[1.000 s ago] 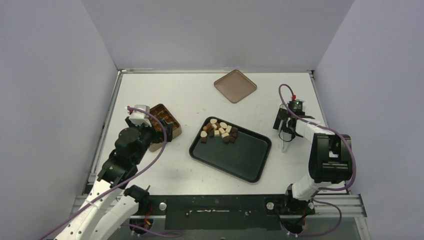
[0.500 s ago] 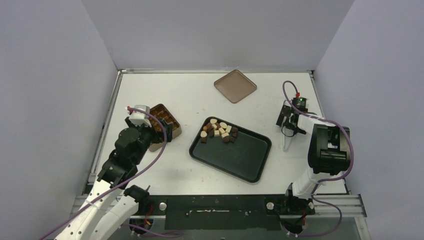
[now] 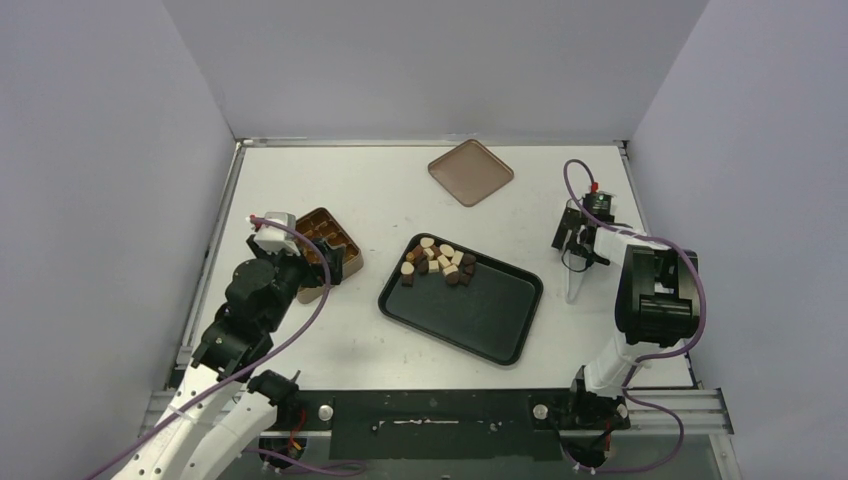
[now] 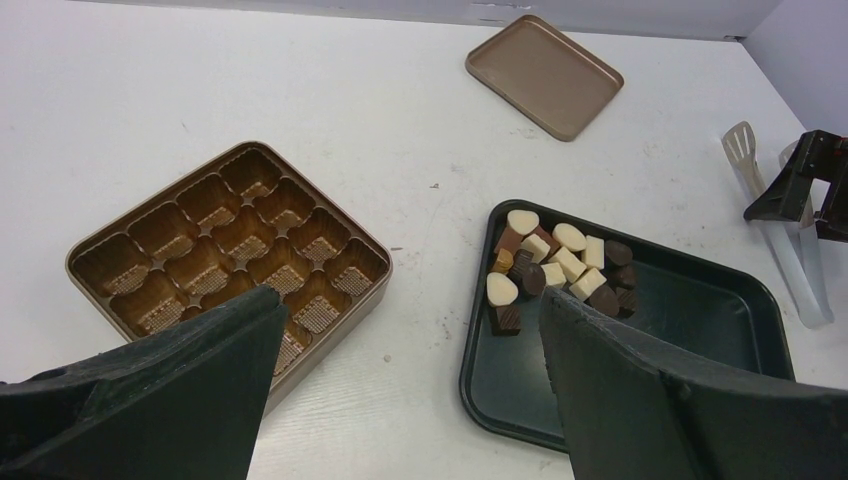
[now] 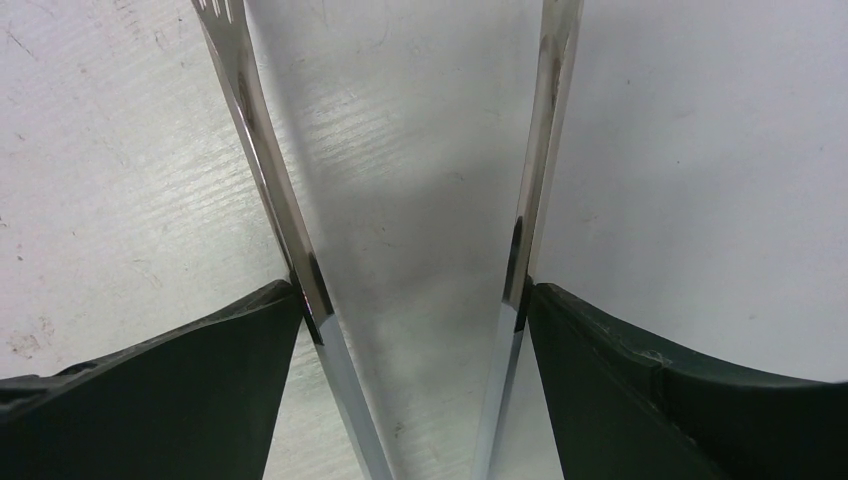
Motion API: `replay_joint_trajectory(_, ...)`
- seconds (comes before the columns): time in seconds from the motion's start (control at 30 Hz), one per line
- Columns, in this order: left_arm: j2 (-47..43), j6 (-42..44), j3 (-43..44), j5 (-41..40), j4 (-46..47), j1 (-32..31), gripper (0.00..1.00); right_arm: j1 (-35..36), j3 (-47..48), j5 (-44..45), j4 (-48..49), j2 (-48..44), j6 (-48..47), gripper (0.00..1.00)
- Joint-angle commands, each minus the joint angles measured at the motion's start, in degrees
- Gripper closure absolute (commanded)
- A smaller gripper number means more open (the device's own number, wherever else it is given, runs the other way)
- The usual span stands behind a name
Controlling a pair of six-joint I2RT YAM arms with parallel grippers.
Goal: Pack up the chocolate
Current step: Pick up the clamp at the center of the board.
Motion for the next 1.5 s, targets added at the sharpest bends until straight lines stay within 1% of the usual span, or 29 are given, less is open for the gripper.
replay_joint_trajectory(0.0, -0.82, 0.79, 0.10, -0.27, 2.38, -0.22, 0.04, -0.09, 0.05, 0.05, 0.26, 0.61, -0.13, 0.17)
replay_joint_trajectory(0.3, -1.35, 0.96, 0.06, -0.56, 2.17, -0.61, 0.04, -0.01, -0.99, 0.24, -0.02, -1.22, 0.24, 0.32)
replay_joint_trajectory(0.43, -1.54, 1.00, 0.10, -0.85, 2.11, -0.75, 0.04, 0.36, -0.33, 0.93, -2.32, -3.69, 0.47, 0.38)
replay_joint_trajectory(0.53, -1.64, 1.05, 0.04, -0.85, 2.05, -0.75, 0.04, 1.69, 1.06, 1.93, -4.82, -6.25, 0.79, 0.41)
replay_joint_trajectory(0.7, -1.80, 1.04, 0.00, -0.92, 1.82, -0.75, 0.04, 6.94, 4.30, 4.93, -10.18, -8.55, 1.55, 0.42)
replay_joint_trajectory(0.8, -1.73, 1.05, -0.03, -1.02, 1.93, -0.84, 0.04, 10.22, 6.01, 5.25, -12.77, -9.59, 2.01, 0.42)
replay_joint_trajectory(0.93, -1.56, 1.13, 0.00, -1.03, 1.93, -0.84, 0.04, 12.77, 8.26, 3.87, -16.17, -11.43, 1.73, 0.43)
replay_joint_trajectory(1.03, -1.46, 1.22, -0.02, -1.16, 1.96, -0.81, 0.04, 14.30, 9.75, -0.09, -18.62, -13.50, -0.16, 0.43)
replay_joint_trajectory(1.13, -1.55, 1.07, -0.05, -1.40, 2.07, -0.81, 0.04, 18.19, 10.57, -4.00, -20.44, -16.45, -3.12, 0.43)
replay_joint_trajectory(1.23, -1.26, -0.78, 0.12, -2.37, 1.92, -0.84, 0.04, 24.79, 10.40, -5.90, -20.61, -19.72, -3.69, 0.44)
replay_joint_trajectory(1.33, 0.34, -2.80, 1.37, -2.01, 1.06, -0.75, 0.07, 32.04, 10.03, -5.19, -18.87, -22.29, -3.10, 0.44)
replay_joint_trajectory(1.47, 4.20, -6.17, 4.14, 0.49, -0.09, -0.64, 0.10, 40.96, 10.81, -5.16, -16.41, -23.73, -1.79, 0.44)
